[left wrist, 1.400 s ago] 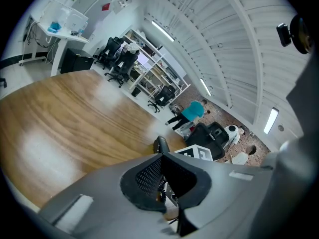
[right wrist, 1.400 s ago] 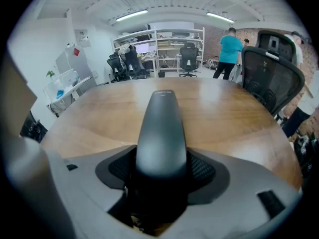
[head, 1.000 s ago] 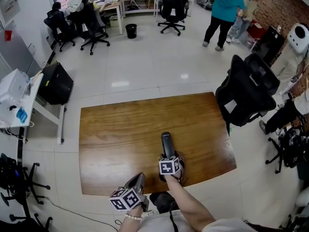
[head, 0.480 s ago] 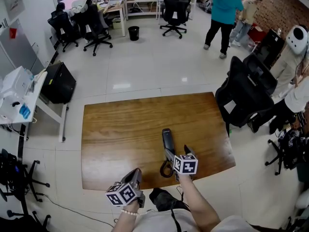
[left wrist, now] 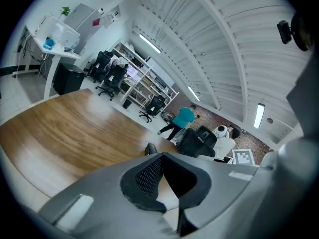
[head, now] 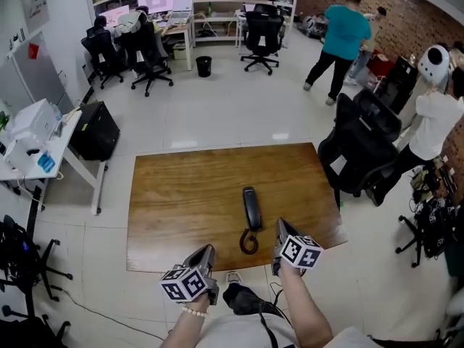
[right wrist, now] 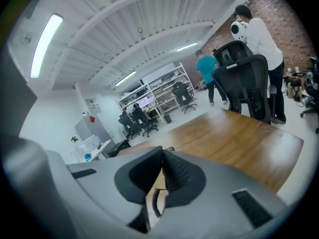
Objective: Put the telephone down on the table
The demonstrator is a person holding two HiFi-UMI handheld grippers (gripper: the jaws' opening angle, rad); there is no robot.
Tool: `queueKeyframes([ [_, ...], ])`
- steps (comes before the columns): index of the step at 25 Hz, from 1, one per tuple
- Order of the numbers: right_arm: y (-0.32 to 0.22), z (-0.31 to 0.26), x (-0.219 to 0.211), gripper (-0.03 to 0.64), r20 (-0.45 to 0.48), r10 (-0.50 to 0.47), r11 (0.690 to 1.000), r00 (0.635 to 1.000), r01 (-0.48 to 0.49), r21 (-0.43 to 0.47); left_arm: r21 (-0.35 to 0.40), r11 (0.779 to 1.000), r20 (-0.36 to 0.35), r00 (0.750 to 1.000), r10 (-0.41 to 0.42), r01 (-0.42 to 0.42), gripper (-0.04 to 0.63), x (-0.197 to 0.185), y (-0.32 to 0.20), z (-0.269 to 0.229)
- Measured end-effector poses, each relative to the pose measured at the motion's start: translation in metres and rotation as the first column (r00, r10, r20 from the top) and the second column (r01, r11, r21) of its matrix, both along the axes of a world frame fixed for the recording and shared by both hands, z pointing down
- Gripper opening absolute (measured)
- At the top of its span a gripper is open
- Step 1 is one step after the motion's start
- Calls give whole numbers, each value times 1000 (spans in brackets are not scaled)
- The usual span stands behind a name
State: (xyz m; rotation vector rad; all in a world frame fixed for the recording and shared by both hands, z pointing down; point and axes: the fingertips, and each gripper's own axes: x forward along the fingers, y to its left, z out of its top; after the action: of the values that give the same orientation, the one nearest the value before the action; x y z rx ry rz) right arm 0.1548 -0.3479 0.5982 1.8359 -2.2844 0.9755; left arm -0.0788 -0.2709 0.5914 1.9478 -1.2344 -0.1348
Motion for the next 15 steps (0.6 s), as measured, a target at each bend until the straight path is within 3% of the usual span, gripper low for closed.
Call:
queueKeyframes([
  [8, 88, -36, -46, -3, 106, -147, 988, 983, 141, 60, 100, 995, 13, 1000, 8, -9, -17, -6, 52, -37],
  [15, 152, -58, -34, -5, 138, -132, 989, 982, 122, 78, 159, 986, 45, 998, 36, -43, -17, 1, 91, -58],
])
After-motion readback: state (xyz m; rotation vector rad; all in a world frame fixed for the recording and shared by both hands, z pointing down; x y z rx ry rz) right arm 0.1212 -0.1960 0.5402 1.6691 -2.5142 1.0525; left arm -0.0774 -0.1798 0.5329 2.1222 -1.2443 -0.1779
